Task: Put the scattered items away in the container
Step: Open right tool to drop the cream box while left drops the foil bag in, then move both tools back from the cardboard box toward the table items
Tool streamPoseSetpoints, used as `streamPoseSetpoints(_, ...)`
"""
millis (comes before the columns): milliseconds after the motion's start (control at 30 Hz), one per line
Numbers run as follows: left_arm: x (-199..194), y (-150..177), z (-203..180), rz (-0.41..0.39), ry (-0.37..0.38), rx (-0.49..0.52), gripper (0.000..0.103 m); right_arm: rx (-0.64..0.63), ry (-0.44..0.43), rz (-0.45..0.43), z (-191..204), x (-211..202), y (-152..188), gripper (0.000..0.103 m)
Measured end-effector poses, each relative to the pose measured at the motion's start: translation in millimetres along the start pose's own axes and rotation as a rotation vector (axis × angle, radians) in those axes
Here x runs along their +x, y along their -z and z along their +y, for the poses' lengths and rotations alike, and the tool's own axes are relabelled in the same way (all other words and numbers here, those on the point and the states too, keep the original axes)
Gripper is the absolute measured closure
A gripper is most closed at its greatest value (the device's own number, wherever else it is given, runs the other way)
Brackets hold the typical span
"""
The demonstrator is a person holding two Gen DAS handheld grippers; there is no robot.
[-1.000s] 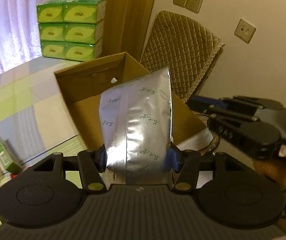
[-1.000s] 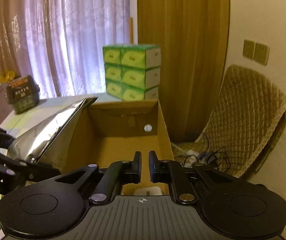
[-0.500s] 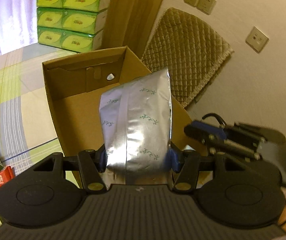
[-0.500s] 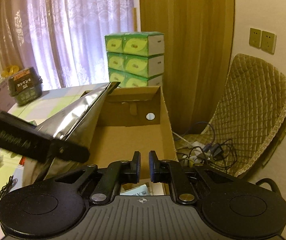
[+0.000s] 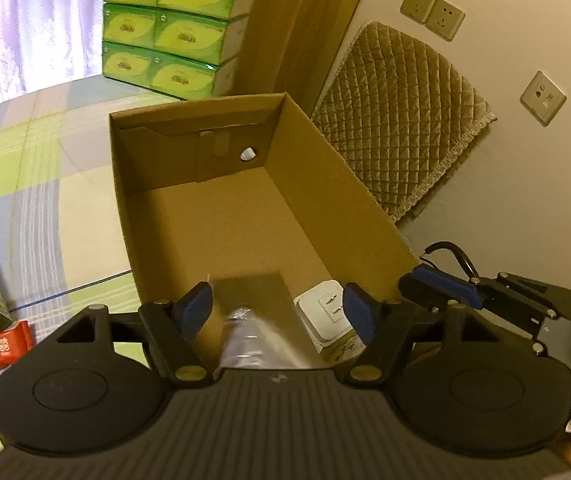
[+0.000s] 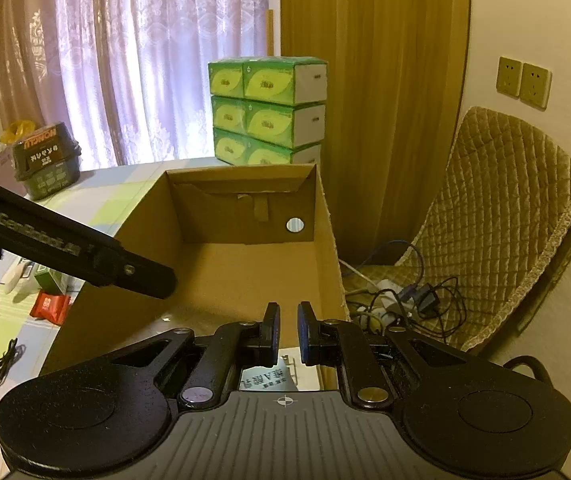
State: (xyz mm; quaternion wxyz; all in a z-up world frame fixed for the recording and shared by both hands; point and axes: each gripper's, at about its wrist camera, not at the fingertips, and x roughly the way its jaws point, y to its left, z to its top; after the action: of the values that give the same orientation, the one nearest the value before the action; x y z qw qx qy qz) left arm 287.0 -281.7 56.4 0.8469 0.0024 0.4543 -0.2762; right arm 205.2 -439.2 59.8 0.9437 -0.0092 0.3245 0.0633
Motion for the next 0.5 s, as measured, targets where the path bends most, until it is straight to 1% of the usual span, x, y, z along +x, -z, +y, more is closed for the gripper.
streamPoseSetpoints(67, -5.9, 2.3, 3.0, -0.01, -0.007, 0.001, 0.035, 0.005, -0.003, -0.004, -0.2, -1.3, -0.5, 0.088)
streamPoseSetpoints(167, -16.6, 7.8, 9.0, -0.024, -0.013, -0.006, 0.031, 0.002, -0.007, -0.01, 2.1, -4.3, -2.1, 0.088)
streamPoseSetpoints(333, -38.6, 22.9, 21.2, -0.052, -0.031, -0.016, 0.029, -0.004, -0.012, -0.028, 7.6, -11.0, -3.5, 0.088)
streamPoseSetpoints(367, -43.4, 27.0, 23.9, -0.059, -0.04, -0.016, 0.027, -0.009, -0.01, -0.034, 9.4, -12.7, -3.7, 0.078)
streamPoseSetpoints(400, -48.2, 30.9, 25.9, -0.067, -0.056, -0.011, 0.026, -0.012, 0.0, -0.043, 11.4, -14.8, -3.9, 0.031)
streamPoseSetpoints(433, -53.7, 35.6, 27.1, -0.079, -0.085, 0.006, 0.026, -0.011, 0.007, -0.064, 12.7, -18.4, -3.4, 0.011)
streamPoseSetpoints(467, -59.3, 40.5, 27.6, -0.093, -0.122, 0.031, 0.025, -0.015, 0.011, -0.099, 14.7, -23.7, -2.7, 0.005)
streamPoseSetpoints(500, -64.8, 45.5, 28.3, -0.106, -0.152, 0.054, 0.025, -0.027, 0.005, -0.104, 17.3, -26.4, -3.5, 0.005)
